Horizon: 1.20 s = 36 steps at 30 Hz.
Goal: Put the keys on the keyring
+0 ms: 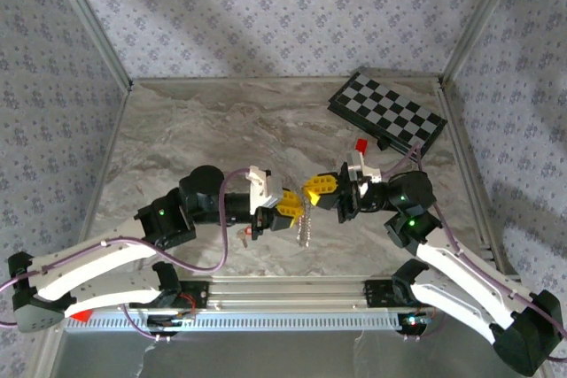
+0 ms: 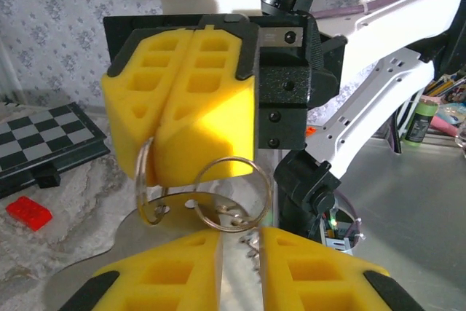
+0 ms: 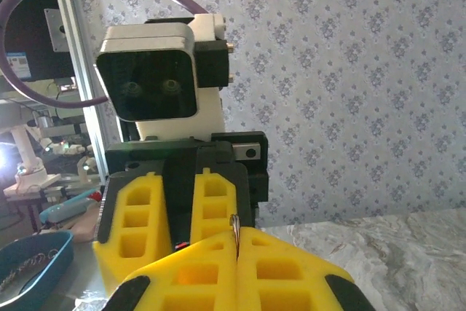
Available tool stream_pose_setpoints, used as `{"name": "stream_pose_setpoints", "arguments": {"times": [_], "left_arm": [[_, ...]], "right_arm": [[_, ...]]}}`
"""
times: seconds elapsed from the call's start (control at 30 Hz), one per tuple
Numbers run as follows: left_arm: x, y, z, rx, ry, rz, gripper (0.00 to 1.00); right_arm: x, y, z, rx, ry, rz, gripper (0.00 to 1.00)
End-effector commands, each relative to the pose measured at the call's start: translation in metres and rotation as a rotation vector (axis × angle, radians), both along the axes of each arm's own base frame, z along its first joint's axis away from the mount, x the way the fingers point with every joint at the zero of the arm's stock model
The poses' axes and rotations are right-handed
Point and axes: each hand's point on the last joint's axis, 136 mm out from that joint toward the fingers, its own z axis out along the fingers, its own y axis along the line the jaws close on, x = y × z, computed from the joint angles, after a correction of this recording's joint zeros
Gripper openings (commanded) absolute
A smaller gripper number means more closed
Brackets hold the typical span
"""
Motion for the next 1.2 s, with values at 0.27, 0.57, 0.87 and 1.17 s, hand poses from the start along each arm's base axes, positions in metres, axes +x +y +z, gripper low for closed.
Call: {"name": "stream_pose_setpoints", "arguments": {"times": [0.27,0.57,0.87,1.17], "left_arm": [[-0.001,0.017,0.018,-0.049,-0.041,0.044,0.30],[0.006,0.030,0.037,-0.098,-0.119,0.116,0.30],[0.005,0.016,0.041,-0.092,-0.133,0.069,0.29],[0.005,0.013,0.044,-0.095,-0.137,0.060,0.25]], "right_arm": [[-0.003,-0.006,0.010,0.040,-0.055,-0.036,0.00],[-0.017,-0.007,0.016,0.050,-0.076,0.030,0.00],[-0.022,-0.003,0.013,0.024,-0.087,0.045,0.00],[-0.026,-0.005,0.006,-0.017,-0.107,0.032,0.00]]}}
